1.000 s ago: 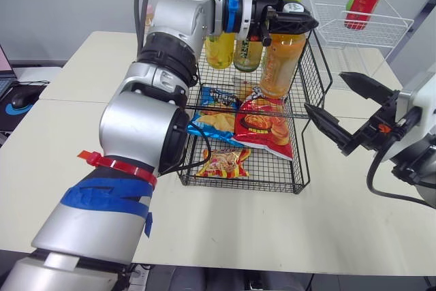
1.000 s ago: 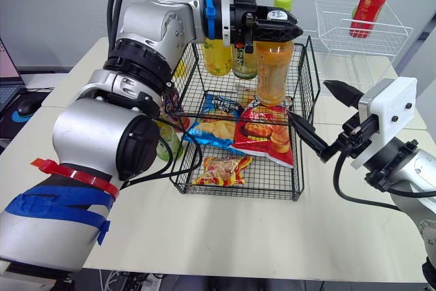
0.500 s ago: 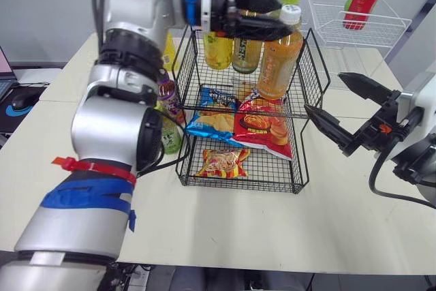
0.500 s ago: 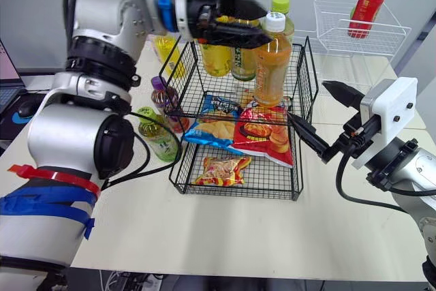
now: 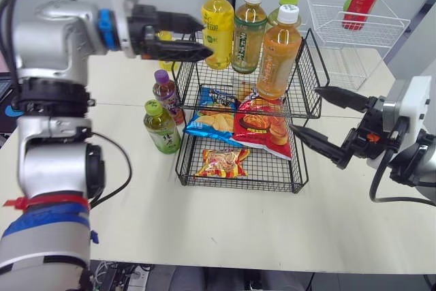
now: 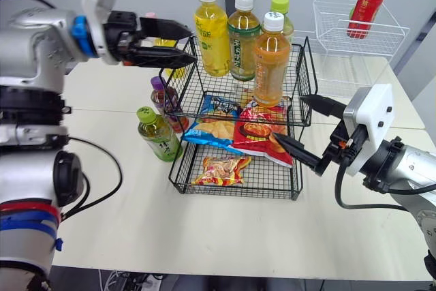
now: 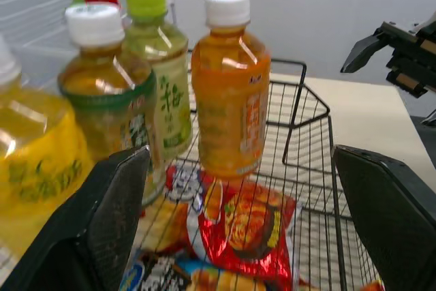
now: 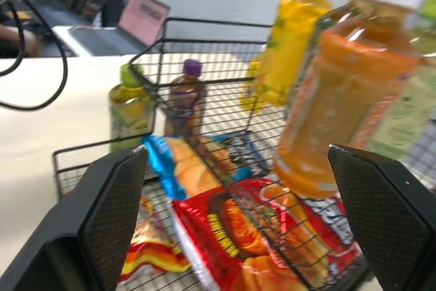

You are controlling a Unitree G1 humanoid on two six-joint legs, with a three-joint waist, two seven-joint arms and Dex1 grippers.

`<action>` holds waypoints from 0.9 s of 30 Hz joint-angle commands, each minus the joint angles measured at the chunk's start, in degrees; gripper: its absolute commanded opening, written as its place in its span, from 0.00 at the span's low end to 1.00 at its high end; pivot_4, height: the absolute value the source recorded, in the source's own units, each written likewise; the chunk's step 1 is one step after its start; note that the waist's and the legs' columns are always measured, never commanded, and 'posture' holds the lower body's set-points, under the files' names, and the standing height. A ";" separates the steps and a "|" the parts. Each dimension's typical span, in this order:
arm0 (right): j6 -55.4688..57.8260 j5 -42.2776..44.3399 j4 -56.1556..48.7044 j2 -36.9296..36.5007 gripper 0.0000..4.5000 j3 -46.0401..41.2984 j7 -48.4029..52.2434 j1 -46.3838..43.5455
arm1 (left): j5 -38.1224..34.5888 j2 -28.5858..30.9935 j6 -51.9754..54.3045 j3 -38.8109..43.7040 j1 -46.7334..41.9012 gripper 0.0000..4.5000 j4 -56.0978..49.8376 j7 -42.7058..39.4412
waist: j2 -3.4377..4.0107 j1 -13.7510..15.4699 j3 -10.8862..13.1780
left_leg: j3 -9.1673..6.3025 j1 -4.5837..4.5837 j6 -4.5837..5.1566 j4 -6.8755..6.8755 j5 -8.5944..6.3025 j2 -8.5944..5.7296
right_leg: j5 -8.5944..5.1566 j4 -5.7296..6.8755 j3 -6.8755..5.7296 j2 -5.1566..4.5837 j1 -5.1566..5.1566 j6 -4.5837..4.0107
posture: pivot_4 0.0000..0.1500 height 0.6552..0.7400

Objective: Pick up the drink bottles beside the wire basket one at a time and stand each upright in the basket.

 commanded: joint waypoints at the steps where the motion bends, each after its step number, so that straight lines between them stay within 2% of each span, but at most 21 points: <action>1: -0.34 2.58 -0.56 -0.85 1.00 0.96 2.84 -1.46 | -3.15 6.96 3.67 4.04 3.56 0.99 -9.25 0.87 | 0.01 -0.16 0.00 | 0.01 0.00 0.00 0.02 0.00 0.00 | 0.00 0.00 0.01 0.00 0.00 0.00 | 1.00 1.00; 4: 0.30 4.93 -2.13 -0.08 1.00 3.11 3.02 -1.32 | -4.14 12.97 5.65 8.84 11.05 0.99 -14.19 4.51 | 0.03 -0.17 -0.02 | -0.02 0.04 0.01 0.04 -0.01 0.01 | 0.00 0.04 -0.01 0.00 0.03 0.00 | 1.00 1.00; 7: 0.22 5.99 -3.17 0.42 1.00 5.15 2.96 -1.23 | -5.14 16.41 6.26 14.57 18.75 0.99 -17.40 8.83 | 0.03 -0.08 -0.02 | -0.04 0.08 0.02 0.12 -0.01 0.04 | 0.00 0.15 -0.03 -0.01 0.06 0.00 | 1.00 1.00; 13: -0.13 2.21 -3.45 1.26 1.00 10.62 1.92 -3.16 | -7.32 17.35 6.16 25.40 39.95 0.99 -23.94 13.41 | -0.03 0.14 -0.04 | -0.11 0.08 0.23 0.49 -0.13 0.05 | -0.01 0.49 -0.11 -0.08 0.11 0.02 | 1.00 1.00; 19: 0.36 -0.14 -4.21 2.12 1.00 13.57 1.18 -2.81 | -10.48 11.70 4.92 26.57 48.97 0.99 -30.00 19.62 | -0.11 0.61 -0.08 | -0.18 0.18 0.28 0.50 -0.14 0.03 | 0.00 0.64 -0.19 -0.13 0.19 0.00 | 1.00 1.00; 24: 0.96 0.02 -4.62 2.44 1.00 13.63 0.29 -2.71 | -14.74 2.62 7.83 26.32 51.15 0.99 -39.47 29.93 | -0.13 0.37 -0.10 | -0.18 0.20 0.29 0.51 -0.13 0.04 | 0.01 0.67 -0.17 -0.12 0.22 -0.02 | 1.00 1.00; 27: 1.38 0.48 -4.67 2.22 1.00 13.20 -0.14 -2.89 | -12.84 -4.93 5.58 25.31 52.18 0.99 -45.01 40.57 | -0.13 0.31 -0.10 | -0.18 0.21 0.29 0.51 -0.13 0.04 | 0.01 0.67 -0.16 -0.12 0.23 -0.02 | 1.00 1.00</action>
